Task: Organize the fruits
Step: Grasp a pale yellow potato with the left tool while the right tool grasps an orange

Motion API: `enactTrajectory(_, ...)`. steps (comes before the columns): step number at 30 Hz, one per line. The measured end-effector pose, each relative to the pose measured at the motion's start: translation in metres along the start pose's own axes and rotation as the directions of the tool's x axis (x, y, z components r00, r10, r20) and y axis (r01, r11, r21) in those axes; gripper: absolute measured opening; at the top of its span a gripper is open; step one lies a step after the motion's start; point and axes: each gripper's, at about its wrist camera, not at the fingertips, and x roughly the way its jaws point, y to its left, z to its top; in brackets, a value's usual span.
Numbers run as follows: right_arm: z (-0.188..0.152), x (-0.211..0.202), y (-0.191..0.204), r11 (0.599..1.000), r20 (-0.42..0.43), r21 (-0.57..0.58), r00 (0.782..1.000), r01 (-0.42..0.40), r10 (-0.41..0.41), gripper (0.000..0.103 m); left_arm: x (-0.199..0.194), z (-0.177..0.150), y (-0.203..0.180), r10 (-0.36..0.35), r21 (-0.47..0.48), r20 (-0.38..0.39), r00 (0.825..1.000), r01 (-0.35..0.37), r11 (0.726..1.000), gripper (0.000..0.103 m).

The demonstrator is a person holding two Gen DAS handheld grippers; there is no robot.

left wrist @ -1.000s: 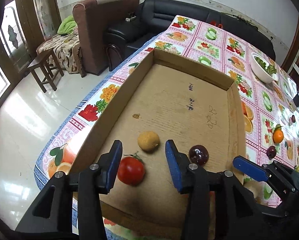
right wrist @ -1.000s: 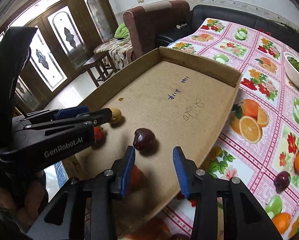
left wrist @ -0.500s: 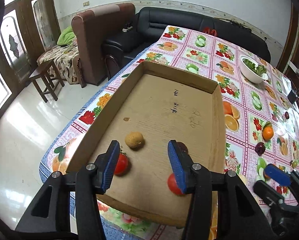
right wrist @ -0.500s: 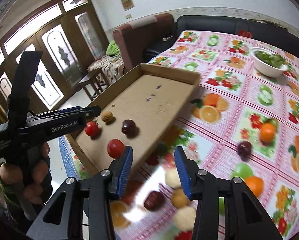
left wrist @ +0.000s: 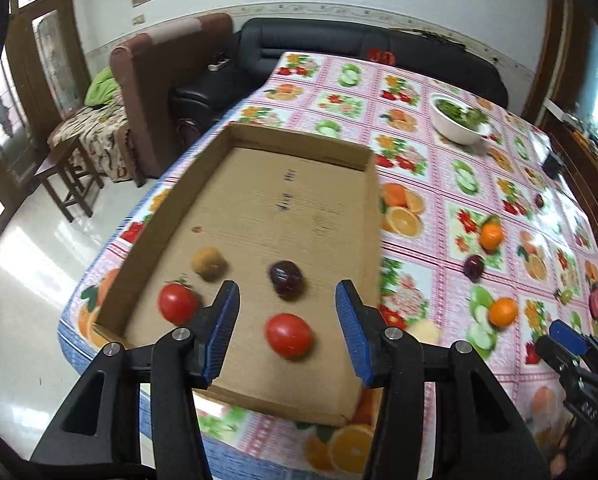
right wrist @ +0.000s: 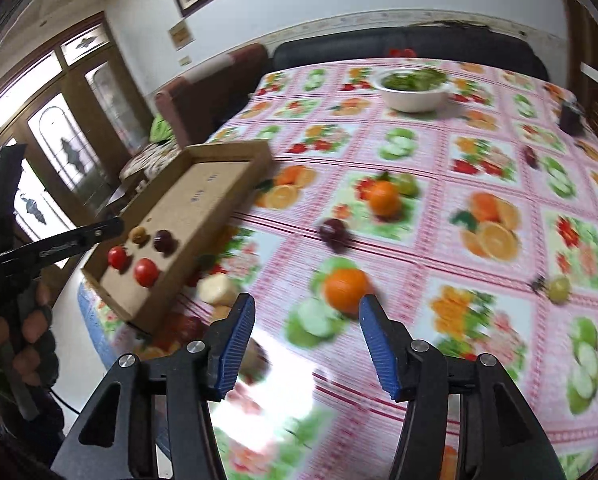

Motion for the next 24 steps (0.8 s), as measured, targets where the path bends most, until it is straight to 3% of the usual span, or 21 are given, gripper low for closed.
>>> enactTrajectory(12, -0.03, -0.031, -0.055, 0.99, 0.012, 0.117, 0.997, 0.075, -0.077, 0.056, -0.005, -0.017, -0.044, -0.079, 0.085, -0.046, 0.996, 0.083, 0.993, 0.049)
enactTrajectory(24, -0.031, -0.021, -0.048, 0.993, 0.006, 0.106, 0.999, 0.043, -0.044, 0.056, 0.007, -0.023, -0.064, -0.151, 0.1, -0.124, 0.981, 0.164, 0.981, 0.049)
